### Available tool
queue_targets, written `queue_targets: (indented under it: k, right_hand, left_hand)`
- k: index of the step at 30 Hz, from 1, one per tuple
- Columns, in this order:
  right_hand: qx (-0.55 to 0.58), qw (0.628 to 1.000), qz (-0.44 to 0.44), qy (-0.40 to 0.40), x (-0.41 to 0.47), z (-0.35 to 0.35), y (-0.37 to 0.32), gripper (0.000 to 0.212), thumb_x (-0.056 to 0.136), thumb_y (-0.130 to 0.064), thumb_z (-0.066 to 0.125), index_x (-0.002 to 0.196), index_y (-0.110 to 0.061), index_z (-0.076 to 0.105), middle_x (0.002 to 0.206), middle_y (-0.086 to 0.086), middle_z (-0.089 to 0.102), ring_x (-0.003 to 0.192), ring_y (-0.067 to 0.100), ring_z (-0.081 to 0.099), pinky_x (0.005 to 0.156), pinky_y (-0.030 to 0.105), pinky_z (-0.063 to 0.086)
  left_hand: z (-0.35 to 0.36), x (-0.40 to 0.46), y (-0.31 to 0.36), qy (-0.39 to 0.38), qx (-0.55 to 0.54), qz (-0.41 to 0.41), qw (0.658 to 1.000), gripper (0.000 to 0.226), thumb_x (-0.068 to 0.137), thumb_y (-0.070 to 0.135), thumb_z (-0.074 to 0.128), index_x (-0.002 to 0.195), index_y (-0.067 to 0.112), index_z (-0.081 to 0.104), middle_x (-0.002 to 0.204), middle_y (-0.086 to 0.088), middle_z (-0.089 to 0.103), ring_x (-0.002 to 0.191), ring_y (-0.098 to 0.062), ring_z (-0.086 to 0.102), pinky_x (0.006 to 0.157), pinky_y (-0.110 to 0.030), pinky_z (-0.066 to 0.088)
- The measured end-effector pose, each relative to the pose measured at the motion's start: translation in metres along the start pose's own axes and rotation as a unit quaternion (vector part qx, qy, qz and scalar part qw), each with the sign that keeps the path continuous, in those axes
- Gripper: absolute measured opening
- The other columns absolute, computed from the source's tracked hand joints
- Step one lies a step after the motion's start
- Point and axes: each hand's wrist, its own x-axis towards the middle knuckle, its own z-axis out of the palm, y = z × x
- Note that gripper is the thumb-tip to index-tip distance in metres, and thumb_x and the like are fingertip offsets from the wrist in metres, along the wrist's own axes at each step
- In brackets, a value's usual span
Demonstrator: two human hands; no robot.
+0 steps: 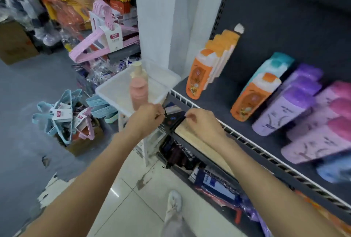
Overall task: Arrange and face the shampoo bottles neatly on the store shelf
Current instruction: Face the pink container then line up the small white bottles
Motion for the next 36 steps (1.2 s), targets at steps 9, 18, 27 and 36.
queue_targets:
  k: [9, 18, 27, 36]
  right_hand:
    - [-0.029, 0.987, 0.153, 0.049, -0.148, -0.067, 0.082, 0.022, 0.092, -0.014, 0.053, 0.111, -0.013, 0.066, 0.110, 0.008, 0.064, 0.103, 0.024, 0.059, 0.086, 0.035, 0.047]
    - [0.000, 0.948, 0.295, 0.118, -0.289, -0.124, 0.173, 0.024, 0.092, -0.017, 0.054, 0.112, -0.013, 0.066, 0.111, 0.008, 0.067, 0.105, 0.025, 0.061, 0.089, 0.035, 0.048]
    - [0.025, 0.924, 0.339, 0.174, -0.433, -0.196, 0.287, 0.022, 0.092, -0.015, 0.054, 0.109, -0.013, 0.067, 0.110, 0.005, 0.069, 0.104, 0.019, 0.062, 0.086, 0.027, 0.046]
    - [0.059, 0.921, 0.321, 0.211, -0.497, -0.239, 0.382, 0.020, 0.093, -0.016, 0.055, 0.107, -0.015, 0.069, 0.106, 0.001, 0.069, 0.100, 0.015, 0.062, 0.080, 0.019, 0.043]
  left_hand:
    - [0.076, -0.037, 0.142, -0.115, 0.023, 0.168, 0.979, 0.018, 0.095, 0.021, 0.047, 0.104, 0.015, 0.062, 0.097, -0.008, 0.067, 0.092, -0.029, 0.060, 0.074, -0.041, 0.052]
    - [0.154, -0.080, 0.298, -0.177, 0.022, 0.282, 0.943, 0.018, 0.092, 0.025, 0.051, 0.105, 0.020, 0.064, 0.104, -0.005, 0.068, 0.098, -0.025, 0.060, 0.079, -0.034, 0.050]
    - [0.238, -0.132, 0.449, -0.262, -0.012, 0.344, 0.901, 0.022, 0.092, 0.027, 0.058, 0.111, 0.018, 0.063, 0.113, 0.001, 0.067, 0.101, -0.011, 0.061, 0.093, -0.034, 0.049]
    - [0.290, -0.149, 0.538, -0.222, -0.017, 0.318, 0.921, 0.022, 0.091, 0.033, 0.059, 0.109, 0.022, 0.064, 0.099, 0.008, 0.064, 0.093, -0.009, 0.059, 0.086, -0.026, 0.048]
